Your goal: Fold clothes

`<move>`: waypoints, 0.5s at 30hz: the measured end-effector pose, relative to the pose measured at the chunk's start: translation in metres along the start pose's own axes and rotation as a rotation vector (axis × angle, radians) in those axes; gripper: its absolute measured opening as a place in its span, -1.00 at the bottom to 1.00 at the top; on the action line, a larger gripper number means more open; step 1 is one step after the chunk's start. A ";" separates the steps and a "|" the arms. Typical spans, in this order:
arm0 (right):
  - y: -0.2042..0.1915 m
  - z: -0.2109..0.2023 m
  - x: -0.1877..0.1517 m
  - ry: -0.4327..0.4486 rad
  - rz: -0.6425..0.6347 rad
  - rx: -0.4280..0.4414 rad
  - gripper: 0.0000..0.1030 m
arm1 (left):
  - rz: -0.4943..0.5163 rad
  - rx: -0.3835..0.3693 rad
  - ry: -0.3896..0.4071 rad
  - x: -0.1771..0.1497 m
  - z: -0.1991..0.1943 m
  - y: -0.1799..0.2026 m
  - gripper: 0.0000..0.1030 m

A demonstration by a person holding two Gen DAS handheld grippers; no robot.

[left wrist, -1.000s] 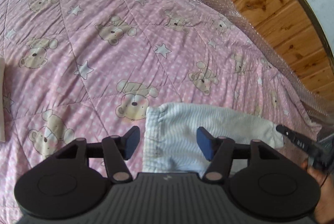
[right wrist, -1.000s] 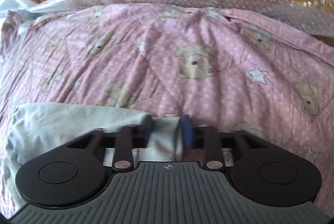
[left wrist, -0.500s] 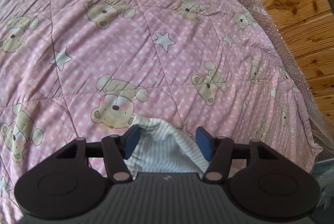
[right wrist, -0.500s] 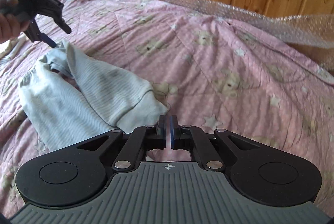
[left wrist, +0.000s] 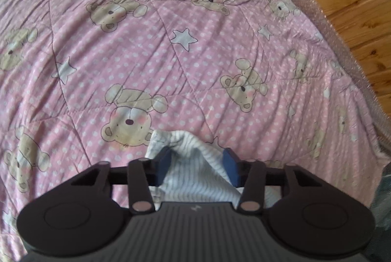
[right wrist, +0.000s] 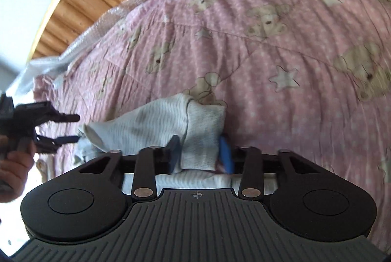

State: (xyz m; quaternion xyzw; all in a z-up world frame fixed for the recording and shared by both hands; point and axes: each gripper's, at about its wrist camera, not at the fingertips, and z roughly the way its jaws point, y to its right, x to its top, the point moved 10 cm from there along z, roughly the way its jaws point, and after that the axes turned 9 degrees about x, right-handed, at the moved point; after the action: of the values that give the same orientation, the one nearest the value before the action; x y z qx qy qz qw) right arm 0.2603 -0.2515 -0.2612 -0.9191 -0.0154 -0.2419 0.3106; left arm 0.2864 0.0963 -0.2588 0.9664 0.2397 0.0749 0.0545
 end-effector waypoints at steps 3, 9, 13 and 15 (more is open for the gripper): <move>-0.021 -0.009 0.011 0.032 -0.090 -0.014 -0.90 | 0.007 0.017 0.024 -0.005 -0.012 -0.004 -0.97; -0.010 -0.067 0.009 0.085 -0.012 0.019 -0.96 | 0.003 -0.071 0.071 -0.066 -0.057 -0.028 -0.99; 0.019 -0.085 -0.018 0.059 0.123 0.052 -0.97 | 0.024 -0.096 0.079 -0.110 -0.062 -0.052 -0.99; 0.030 -0.080 -0.036 0.021 0.162 0.052 -0.97 | 0.028 -0.083 0.065 -0.123 -0.051 -0.063 -0.99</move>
State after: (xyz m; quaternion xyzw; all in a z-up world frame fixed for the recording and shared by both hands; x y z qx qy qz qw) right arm 0.1990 -0.3176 -0.2386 -0.9064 0.0563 -0.2252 0.3529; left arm 0.1411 0.0971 -0.2320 0.9636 0.2246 0.1170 0.0858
